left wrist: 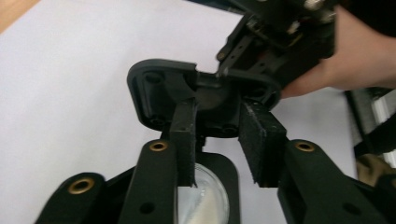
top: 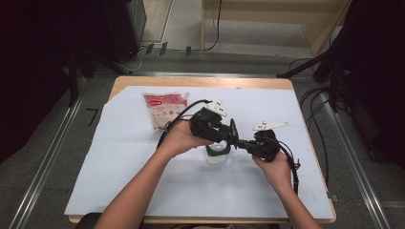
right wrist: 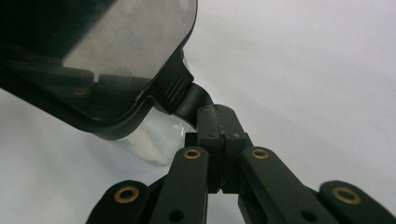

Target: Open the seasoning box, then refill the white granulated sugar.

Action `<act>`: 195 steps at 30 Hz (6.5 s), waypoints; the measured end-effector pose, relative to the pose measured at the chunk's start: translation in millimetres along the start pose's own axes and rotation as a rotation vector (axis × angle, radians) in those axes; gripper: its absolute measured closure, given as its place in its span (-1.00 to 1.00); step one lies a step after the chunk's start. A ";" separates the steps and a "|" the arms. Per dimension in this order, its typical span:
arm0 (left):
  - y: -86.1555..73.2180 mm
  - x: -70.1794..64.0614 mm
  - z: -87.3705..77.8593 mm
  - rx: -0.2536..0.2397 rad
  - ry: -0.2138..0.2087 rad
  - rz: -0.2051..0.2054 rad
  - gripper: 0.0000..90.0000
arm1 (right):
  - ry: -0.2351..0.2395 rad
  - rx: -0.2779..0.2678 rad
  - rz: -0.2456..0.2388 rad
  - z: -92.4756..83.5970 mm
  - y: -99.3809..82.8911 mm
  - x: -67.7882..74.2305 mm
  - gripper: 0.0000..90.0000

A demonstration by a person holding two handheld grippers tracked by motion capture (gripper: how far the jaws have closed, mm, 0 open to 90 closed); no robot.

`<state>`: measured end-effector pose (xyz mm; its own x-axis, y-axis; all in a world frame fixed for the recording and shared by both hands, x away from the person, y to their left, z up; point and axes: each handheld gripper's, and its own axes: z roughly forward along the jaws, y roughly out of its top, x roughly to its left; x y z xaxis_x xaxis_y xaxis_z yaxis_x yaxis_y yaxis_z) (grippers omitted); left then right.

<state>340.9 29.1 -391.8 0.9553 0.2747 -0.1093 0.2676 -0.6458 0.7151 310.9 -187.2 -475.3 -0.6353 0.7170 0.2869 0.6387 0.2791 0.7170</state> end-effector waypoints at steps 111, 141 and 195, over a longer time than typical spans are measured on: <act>-154.8 71.4 -157.8 -0.094 0.242 -0.405 -0.10 | 0.120 0.036 -0.176 -5.7 -28.2 46.4 0.26; -144.6 111.5 -123.4 -0.169 0.225 -0.435 0.09 | 0.136 0.020 -0.206 -3.4 -32.9 64.4 0.21; -104.8 44.0 -168.9 -0.157 0.142 -0.466 1.00 | 0.220 -0.020 -0.263 35.1 9.3 135.2 0.27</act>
<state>333.7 229.3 -354.9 0.7097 0.6090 -0.3542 0.6284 -0.3201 0.7090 246.2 -65.2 -452.1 -0.8569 0.4664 0.2194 0.4334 0.4215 0.7965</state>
